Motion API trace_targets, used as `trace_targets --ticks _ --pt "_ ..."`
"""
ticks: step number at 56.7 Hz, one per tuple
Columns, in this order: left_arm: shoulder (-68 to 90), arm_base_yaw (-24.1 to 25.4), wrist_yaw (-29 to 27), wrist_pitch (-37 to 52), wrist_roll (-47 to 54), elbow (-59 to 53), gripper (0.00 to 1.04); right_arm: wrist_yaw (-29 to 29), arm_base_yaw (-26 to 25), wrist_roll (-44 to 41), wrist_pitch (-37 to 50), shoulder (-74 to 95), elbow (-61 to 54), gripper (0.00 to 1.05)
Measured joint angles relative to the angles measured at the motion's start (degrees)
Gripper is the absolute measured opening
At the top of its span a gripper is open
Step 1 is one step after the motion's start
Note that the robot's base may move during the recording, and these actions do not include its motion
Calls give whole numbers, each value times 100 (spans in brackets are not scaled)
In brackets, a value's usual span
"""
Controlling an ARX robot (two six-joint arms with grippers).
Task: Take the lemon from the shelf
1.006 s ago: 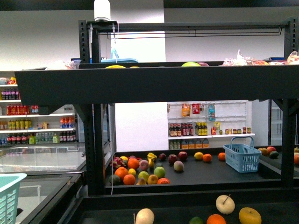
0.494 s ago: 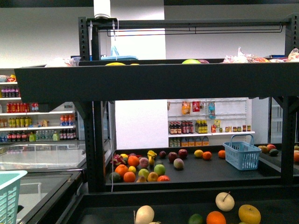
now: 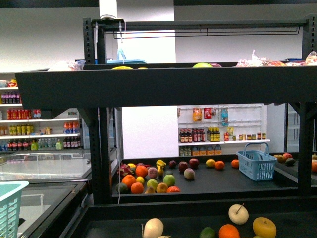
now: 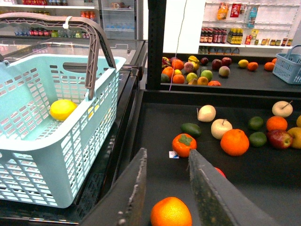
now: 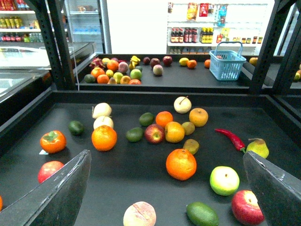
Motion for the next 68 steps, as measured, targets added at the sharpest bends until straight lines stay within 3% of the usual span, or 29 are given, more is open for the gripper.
trace_targets --ticks 19,68 --pt "0 0 0 0 0 0 98 0 0 2 0 0 0 97" --pt "0 0 0 0 9 0 97 0 0 0 0 0 0 97"
